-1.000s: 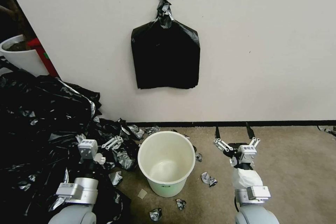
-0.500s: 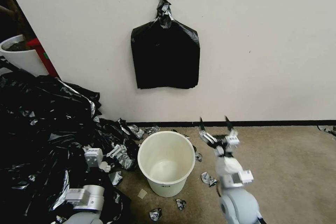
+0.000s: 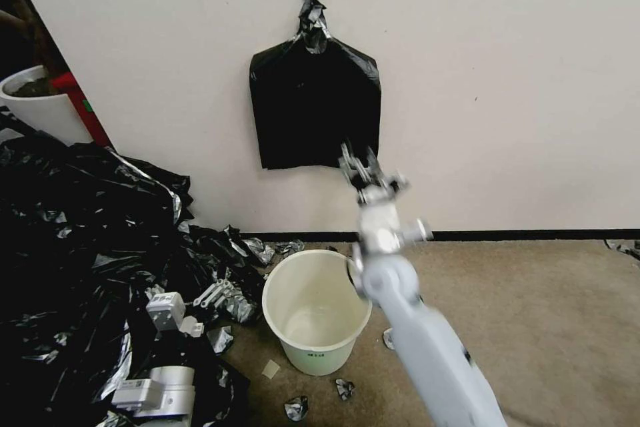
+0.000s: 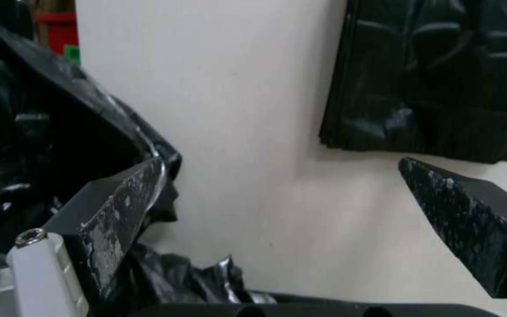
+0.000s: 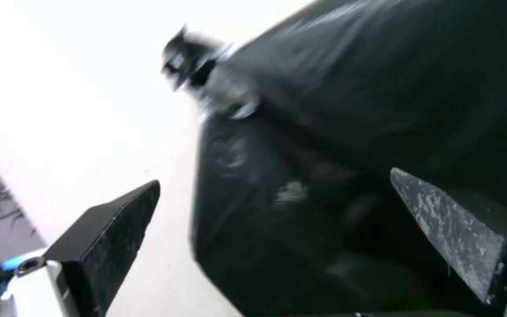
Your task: Place a trash bag onto the trash bin.
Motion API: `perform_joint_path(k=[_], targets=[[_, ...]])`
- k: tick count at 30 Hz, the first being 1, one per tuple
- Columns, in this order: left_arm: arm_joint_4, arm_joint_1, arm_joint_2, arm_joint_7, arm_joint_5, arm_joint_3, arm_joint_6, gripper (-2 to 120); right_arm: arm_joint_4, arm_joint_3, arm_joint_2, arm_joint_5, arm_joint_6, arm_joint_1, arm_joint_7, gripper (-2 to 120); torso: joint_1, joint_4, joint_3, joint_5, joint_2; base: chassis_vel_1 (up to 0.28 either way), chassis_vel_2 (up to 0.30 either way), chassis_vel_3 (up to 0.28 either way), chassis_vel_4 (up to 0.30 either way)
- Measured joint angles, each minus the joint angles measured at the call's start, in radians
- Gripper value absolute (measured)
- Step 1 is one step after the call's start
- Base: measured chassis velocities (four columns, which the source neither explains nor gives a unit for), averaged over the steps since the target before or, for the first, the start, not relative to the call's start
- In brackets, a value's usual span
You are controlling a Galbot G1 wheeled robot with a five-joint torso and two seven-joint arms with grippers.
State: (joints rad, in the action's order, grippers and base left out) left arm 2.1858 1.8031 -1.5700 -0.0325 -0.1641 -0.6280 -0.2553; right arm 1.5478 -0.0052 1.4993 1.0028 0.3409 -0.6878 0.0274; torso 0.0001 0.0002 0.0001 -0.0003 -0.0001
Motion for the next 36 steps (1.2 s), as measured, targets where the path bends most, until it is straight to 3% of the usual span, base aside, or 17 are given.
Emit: perform_joint_path(k=[2,12,26,36], targets=[[0.0,0.006,-0.012,0.0,0.006,-0.008,-0.002,100,-0.102,-0.033,0.034,-0.05,0.002,0.117,-0.008,100,0.0,0.0,0.0,0.0002,0.0,0.0,0.0,0.0,0.0],[0.017,0.015,-0.013,-0.001,0.005,-0.058,-0.004,100,-0.28,-0.016,0.106,-0.198,0.025,0.299,0.002,100,0.0,-0.0003,0.0,0.0002,0.0,0.0,0.0,0.0,0.0],[0.013,0.013,-0.019,-0.001,0.004,-0.068,-0.01,100,-0.29,-0.003,0.109,-0.203,0.014,0.323,0.03,100,0.0,-0.0003,0.0,0.0003,0.0,0.0,0.0,0.0,0.0],[0.007,0.013,-0.012,-0.002,0.006,-0.076,-0.013,100,-0.277,-0.01,0.111,-0.087,-0.004,0.339,0.048,100,0.0,-0.0002,0.0,0.0003,0.0,0.0,0.0,0.0,0.0]])
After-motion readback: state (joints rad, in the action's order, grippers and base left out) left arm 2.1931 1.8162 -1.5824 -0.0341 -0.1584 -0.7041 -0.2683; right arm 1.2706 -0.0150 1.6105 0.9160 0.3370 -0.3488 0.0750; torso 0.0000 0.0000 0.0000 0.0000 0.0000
